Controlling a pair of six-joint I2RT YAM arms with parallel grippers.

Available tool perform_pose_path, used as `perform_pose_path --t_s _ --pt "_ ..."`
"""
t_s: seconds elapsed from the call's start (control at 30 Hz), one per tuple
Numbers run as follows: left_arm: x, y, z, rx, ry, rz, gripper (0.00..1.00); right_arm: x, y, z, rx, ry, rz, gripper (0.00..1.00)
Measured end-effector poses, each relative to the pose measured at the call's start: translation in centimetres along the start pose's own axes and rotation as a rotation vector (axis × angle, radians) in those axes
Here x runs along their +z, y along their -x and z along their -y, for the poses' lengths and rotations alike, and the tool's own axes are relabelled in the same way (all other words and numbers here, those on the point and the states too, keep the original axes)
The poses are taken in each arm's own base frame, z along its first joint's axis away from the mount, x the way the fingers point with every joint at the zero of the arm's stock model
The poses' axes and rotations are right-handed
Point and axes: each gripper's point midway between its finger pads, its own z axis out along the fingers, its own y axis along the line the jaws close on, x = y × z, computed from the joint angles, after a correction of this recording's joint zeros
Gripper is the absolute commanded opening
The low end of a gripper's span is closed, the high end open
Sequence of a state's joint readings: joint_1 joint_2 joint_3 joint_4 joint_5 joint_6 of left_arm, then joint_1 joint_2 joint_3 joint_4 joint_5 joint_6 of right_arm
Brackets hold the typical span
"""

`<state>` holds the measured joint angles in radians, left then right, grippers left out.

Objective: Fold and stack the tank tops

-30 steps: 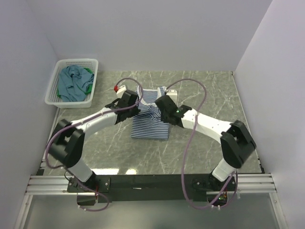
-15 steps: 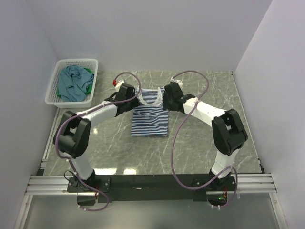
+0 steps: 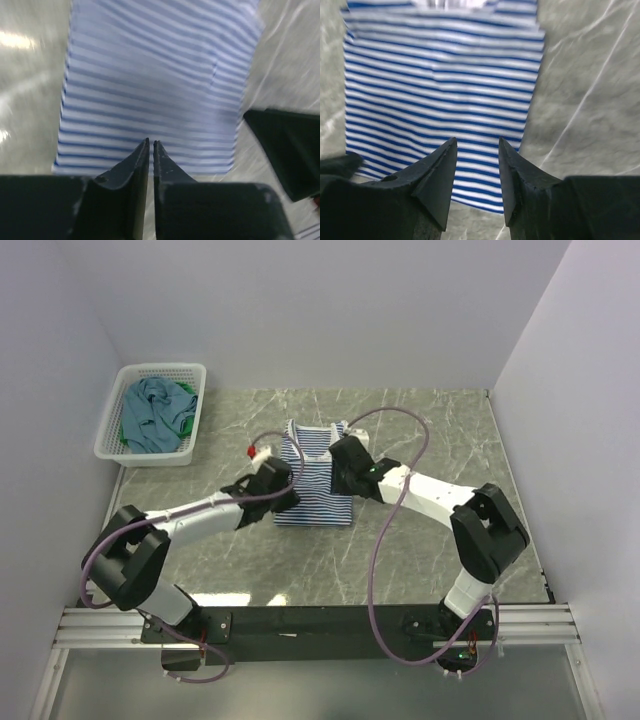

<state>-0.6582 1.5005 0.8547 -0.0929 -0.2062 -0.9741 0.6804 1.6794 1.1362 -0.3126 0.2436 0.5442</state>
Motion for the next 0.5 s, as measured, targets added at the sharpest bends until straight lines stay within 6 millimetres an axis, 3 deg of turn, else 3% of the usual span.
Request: perform_pose_path --t_s 0.13,0.3,0.5 --pt "-0.3 -4.7 -1.7 0.01 0.033 -0.074 0.11 0.3 -3.6 -0.1 -0.008 -0.009 -0.053 0.45" --pt "-0.3 -7.3 -5.4 -0.017 0.114 -0.101 0.08 0.6 -9.6 1.5 -0.028 -0.05 -0.146 0.43" --pt "-0.9 -8.5 -5.4 -0.042 0.094 -0.087 0.06 0.2 -10.3 1.0 0.016 -0.022 -0.08 0.43"
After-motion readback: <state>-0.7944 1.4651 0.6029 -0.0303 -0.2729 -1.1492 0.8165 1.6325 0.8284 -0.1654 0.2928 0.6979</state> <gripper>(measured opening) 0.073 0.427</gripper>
